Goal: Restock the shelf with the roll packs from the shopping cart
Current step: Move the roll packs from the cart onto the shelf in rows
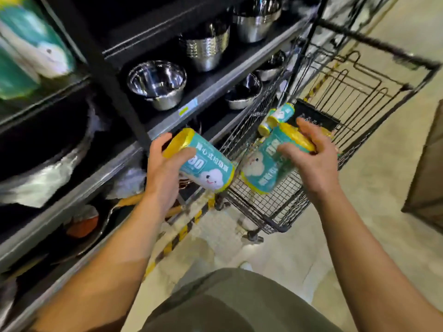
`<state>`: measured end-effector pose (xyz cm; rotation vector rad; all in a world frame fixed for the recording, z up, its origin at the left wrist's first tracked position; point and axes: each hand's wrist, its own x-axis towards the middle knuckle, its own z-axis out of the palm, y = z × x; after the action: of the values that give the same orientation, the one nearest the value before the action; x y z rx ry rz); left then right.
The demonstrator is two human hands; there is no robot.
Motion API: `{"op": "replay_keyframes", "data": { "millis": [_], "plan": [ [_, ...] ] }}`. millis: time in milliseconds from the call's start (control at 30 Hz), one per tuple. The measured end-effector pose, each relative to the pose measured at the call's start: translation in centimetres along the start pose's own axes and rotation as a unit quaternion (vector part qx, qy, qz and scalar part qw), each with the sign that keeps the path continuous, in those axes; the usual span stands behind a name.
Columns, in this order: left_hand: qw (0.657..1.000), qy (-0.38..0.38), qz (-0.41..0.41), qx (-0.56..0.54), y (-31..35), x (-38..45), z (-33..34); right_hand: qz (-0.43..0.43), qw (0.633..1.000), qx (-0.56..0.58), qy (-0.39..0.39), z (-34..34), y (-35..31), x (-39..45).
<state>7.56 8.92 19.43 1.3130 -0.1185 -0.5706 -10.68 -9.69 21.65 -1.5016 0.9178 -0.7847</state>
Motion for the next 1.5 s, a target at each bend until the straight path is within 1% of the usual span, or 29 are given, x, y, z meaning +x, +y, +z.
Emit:
{"op": "replay_keyframes", "data": {
  "millis": [67,133,167,233,333,467,600,700,767,867,933,1100,1167,1267,1333,1500],
  "plan": [
    [0.998,0.017,0.017,-0.051,1.3,-1.3,-2.5,0.045,0.997,0.067,-0.016,2.7,-0.7,-1.3],
    [0.996,0.029,0.026,-0.079,2.9,-2.6,-4.8,0.091,0.983,0.157,-0.025,5.3,-1.5,-2.7],
    [0.995,0.031,0.029,-0.087,3.5,-3.2,-5.9,0.109,0.974,0.195,-0.037,6.5,-1.9,-3.5],
    [0.995,0.035,0.025,-0.087,4.8,-4.5,-7.8,0.126,0.961,0.236,-0.069,8.6,-2.4,-4.9],
    [0.996,0.040,0.036,-0.069,6.4,-6.1,-9.8,0.110,0.958,0.232,-0.126,11.0,-3.1,-6.7],
    [0.996,0.023,0.078,-0.046,8.0,-8.4,-10.8,0.047,0.964,0.142,-0.219,13.3,-4.7,-8.6],
    [0.996,0.045,0.075,-0.025,8.2,-11.6,-11.1,0.011,0.946,0.097,-0.310,13.4,-5.4,-10.0],
    [0.992,0.098,0.063,-0.038,7.4,-14.4,-11.6,0.002,0.924,0.071,-0.375,13.3,-5.4,-11.3],
    [0.986,0.149,0.064,-0.041,6.6,-16.6,-11.9,-0.018,0.904,0.023,-0.426,13.5,-4.9,-12.3],
    [0.971,0.220,0.086,-0.046,5.6,-19.9,-12.9,-0.050,0.861,-0.064,-0.501,13.9,-4.9,-14.9],
    [0.960,0.258,0.097,-0.040,5.3,-22.4,-14.0,-0.059,0.838,-0.085,-0.536,14.3,-4.9,-17.3],
    [0.927,0.348,0.132,0.033,4.8,-28.8,-17.4,-0.060,0.817,-0.049,-0.572,16.1,-4.4,-23.8],
    [0.905,0.396,0.146,0.062,4.7,-31.4,-19.0,-0.056,0.812,-0.026,-0.581,17.1,-4.4,-26.7],
    [0.868,0.454,0.169,0.108,4.5,-35.7,-22.4,-0.075,0.808,-0.003,-0.584,18.9,-4.8,-31.3],
    [0.851,0.481,0.174,0.117,4.4,-38.7,-25.1,-0.100,0.800,-0.002,-0.591,20.4,-5.3,-34.4],
    [0.828,0.522,0.168,0.117,4.5,-46.0,-32.7,-0.137,0.783,0.002,-0.606,24.2,-6.0,-43.3]
  ]
}}
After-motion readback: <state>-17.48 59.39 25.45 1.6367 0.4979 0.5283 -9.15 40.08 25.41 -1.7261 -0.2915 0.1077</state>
